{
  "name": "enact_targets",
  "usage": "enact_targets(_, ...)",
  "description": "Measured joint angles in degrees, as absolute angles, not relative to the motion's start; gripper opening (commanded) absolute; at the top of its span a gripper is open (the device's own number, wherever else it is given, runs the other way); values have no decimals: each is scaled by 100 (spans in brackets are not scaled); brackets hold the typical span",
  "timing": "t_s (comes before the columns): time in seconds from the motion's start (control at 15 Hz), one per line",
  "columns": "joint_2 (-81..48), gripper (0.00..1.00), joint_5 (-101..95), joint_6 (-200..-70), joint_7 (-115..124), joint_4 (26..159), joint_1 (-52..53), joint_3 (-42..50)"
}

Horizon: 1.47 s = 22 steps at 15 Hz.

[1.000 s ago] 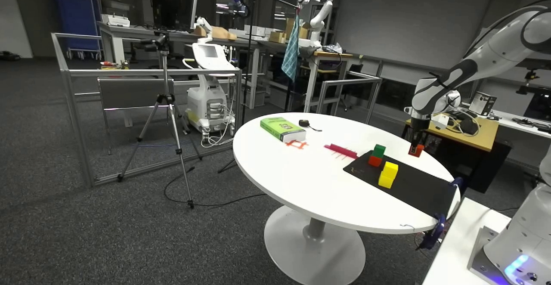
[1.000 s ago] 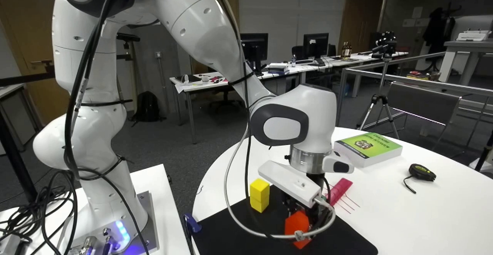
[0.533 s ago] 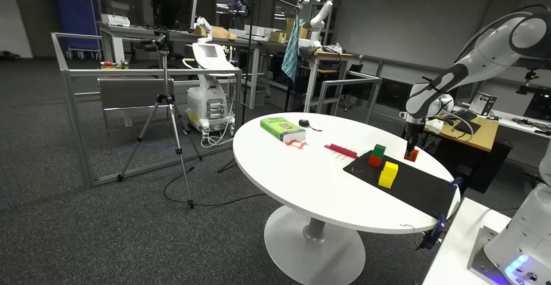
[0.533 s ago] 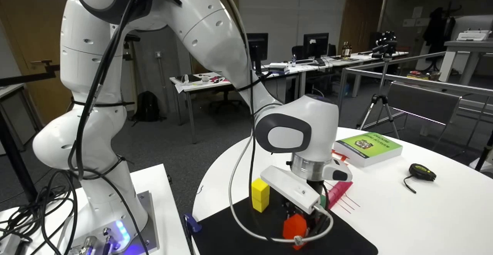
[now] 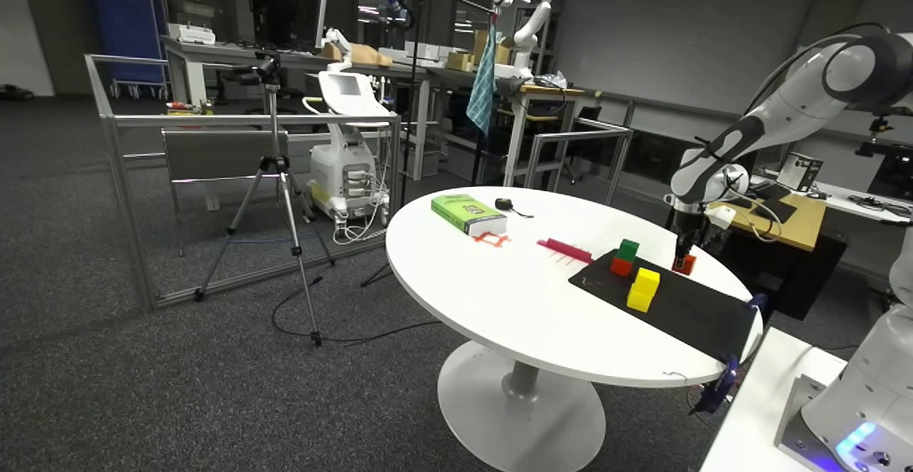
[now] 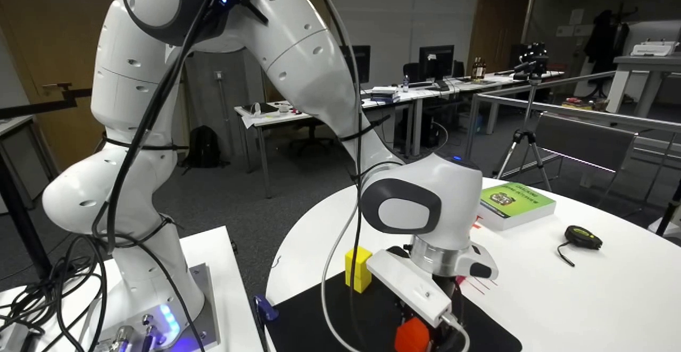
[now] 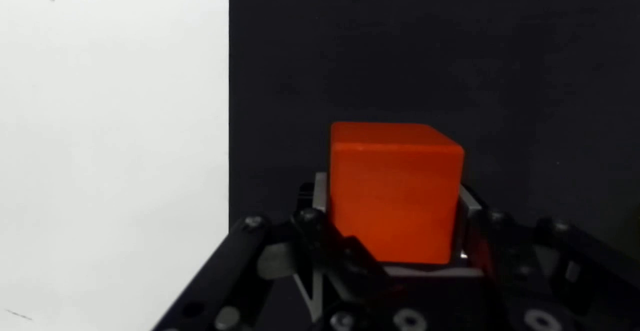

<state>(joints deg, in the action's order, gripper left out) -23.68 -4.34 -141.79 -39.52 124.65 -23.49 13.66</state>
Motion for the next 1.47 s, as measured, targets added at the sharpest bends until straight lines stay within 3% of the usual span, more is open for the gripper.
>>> enact_targets(1.0,-3260,31,-657,-14536,-4039,11919,-2425,1283)
enact_targets(1.13,-3286,81,-688,-14611,-4039,11908,-2426,1282)
enact_targets(1.27,-3294,85,-783,-14619,-4039,11905,-2425,1282)
enact_targets(1.4,-3297,98,-888,-14619,-4039,11905,-2425,1282)
enact_targets(1.47,-3297,100,-925,-14619,-4039,11905,-2424,1282)
